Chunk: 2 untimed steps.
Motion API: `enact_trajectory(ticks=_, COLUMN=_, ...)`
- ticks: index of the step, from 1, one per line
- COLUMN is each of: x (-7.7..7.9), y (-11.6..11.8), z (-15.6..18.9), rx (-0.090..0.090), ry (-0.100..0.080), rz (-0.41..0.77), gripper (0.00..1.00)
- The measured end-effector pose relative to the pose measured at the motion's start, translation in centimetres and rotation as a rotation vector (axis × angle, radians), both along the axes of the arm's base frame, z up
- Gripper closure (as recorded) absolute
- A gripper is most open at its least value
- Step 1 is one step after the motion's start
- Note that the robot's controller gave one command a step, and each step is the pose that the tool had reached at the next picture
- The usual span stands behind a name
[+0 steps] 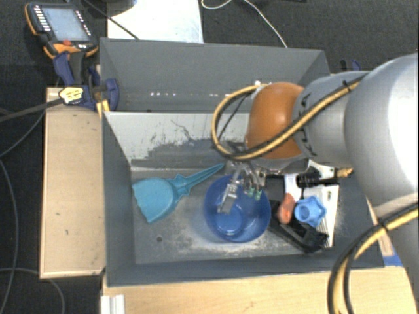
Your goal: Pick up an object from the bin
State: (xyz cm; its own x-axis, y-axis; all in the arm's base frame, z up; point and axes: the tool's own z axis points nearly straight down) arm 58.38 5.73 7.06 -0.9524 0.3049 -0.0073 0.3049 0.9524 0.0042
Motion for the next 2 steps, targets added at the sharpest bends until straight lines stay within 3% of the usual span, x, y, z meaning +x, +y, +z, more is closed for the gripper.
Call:
enact_trajectory(ticks=1, x=0.1, y=-2.9, z=0.2, rx=-0.003, ry=0.002, rz=0.307, gripper=0.0)
enact_trajectory(ticks=2, x=0.2, y=-0.1, z=0.3, rx=0.0, ry=-0.004, rz=0.001, gripper=1.0)
